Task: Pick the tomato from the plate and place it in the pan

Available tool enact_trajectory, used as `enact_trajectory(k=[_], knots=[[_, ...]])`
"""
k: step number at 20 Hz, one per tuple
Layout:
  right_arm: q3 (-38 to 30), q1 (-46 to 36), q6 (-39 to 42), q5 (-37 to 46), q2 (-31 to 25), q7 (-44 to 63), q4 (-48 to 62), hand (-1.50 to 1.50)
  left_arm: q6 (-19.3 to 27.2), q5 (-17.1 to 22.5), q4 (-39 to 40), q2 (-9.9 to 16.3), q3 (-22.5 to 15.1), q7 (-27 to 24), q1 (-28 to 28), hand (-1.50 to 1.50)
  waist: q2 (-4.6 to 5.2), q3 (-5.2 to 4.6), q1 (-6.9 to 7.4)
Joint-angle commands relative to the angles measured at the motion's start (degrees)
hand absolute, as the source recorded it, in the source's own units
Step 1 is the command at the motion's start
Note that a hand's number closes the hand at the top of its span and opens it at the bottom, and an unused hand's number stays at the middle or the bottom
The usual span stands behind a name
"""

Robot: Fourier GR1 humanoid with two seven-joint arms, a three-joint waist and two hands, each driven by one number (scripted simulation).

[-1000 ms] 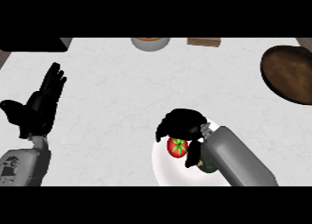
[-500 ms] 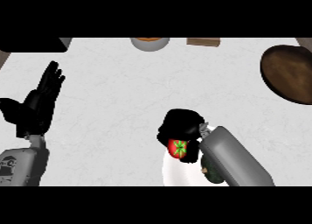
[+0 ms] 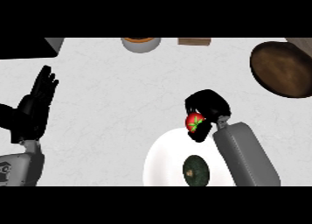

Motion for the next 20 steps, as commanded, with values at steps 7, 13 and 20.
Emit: enact_trajectory(k=[7,13,20], knots=[[-6.92,-3.62,-13.25,-0.77,1.49,27.88,-19.98,1.5,-0.19,-0.69,2.37,-0.95,-0.93,-1.33,-0.73,0.0,0.16,0.0,1.53],[-10.05,-3.29,-14.72,-2.38,0.25,33.04,-28.34,1.5,0.09,-1.24,0.06,-2.1,-2.29,-0.74,-0.54,0.0,0.38,0.05,2.39],[-26.94,-9.17,-23.21,-16.46,-6.55,23.98,-16.81,1.5,-0.98,-0.25,2.55,-1.05,-0.82,-0.73,-3.35,0.0,0.87,0.1,2.99]])
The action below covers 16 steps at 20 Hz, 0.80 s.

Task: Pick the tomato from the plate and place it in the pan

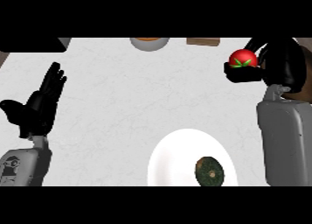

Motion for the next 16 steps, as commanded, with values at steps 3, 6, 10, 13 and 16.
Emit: enact_trajectory(k=[3,6,10,13,16], knots=[[-10.98,-2.28,-5.42,-9.09,-8.39,-8.87,10.54,1.5,0.12,-0.73,2.24,-1.73,-1.04,-2.16,0.36,0.0,0.18,0.01,0.34],[-14.48,-3.59,-6.91,-8.06,-16.44,-13.54,20.01,1.5,0.67,-0.73,-2.71,-1.28,-1.33,1.4,0.78,0.0,0.25,0.06,1.04],[-17.58,-3.27,-15.48,-8.68,-20.23,-23.27,33.52,1.5,-0.63,-0.28,1.03,-1.12,-0.75,-1.61,-0.32,0.0,0.75,0.09,1.54],[-17.28,-3.95,-19.06,-4.15,-26.0,-25.52,40.47,1.5,-0.81,0.1,-0.03,-0.13,-0.33,1.25,-2.07,0.0,1.0,0.13,2.16],[-19.54,-6.71,-23.92,-4.37,-29.14,-28.97,49.7,1.5,-2.4,1.17,1.04,0.66,0.31,0.14,-3.37,0.0,1.63,0.23,3.27]])
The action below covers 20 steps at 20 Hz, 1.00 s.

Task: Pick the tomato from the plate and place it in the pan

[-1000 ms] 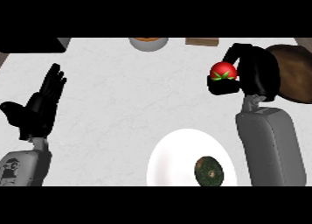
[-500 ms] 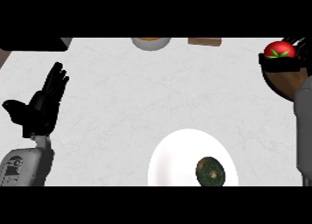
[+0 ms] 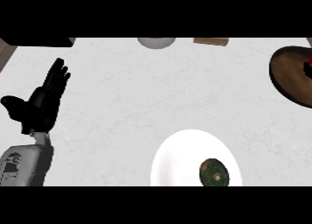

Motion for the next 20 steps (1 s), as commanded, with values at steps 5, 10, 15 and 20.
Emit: enact_trajectory(k=[5,10,15,20], knots=[[-4.98,-3.89,-8.49,-0.62,-8.05,-8.44,19.15,1.5,-0.32,-0.16,0.23,-0.7,-0.83,-0.61,-1.11,0.0,1.07,0.26,2.52],[-10.49,-4.31,-5.91,-7.62,-7.83,-14.31,24.46,1.5,-0.63,0.01,0.93,-0.02,-0.33,0.15,-2.4,0.0,0.93,0.39,1.65],[-11.5,-4.63,5.08,-8.99,-8.48,-13.2,31.94,-1.5,0.37,-0.76,-0.16,-1.29,-1.36,-0.34,-2.04,0.0,1.2,0.46,2.79],[-12.32,-4.21,6.35,-10.01,-8.48,-18.76,33.45,-1.5,-0.13,-0.28,2.38,-1.42,-1.05,-0.47,-3.84,0.0,1.43,0.4,2.06]])
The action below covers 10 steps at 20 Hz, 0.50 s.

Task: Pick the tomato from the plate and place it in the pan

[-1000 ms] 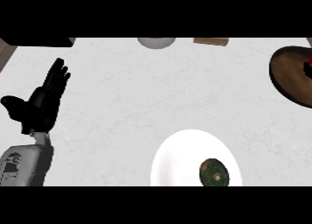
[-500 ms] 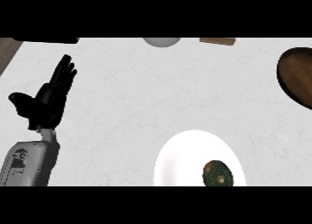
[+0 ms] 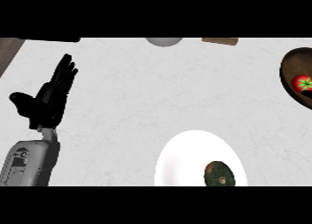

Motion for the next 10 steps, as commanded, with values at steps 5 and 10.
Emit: enact_trajectory(k=[5,10], knots=[[-5.54,-0.03,-0.37,-6.06,-0.55,-9.69,0.3,-1.5,0.34,-0.48,-0.47,-0.49,-0.52,0.33,1.43,0.0,-0.73,-0.08,-0.85],[-13.31,1.78,2.33,-14.72,-1.12,-16.86,0.07,-1.5,-0.3,0.55,0.83,1.17,1.5,1.26,0.7,0.0,-1.2,-0.18,-2.52]])
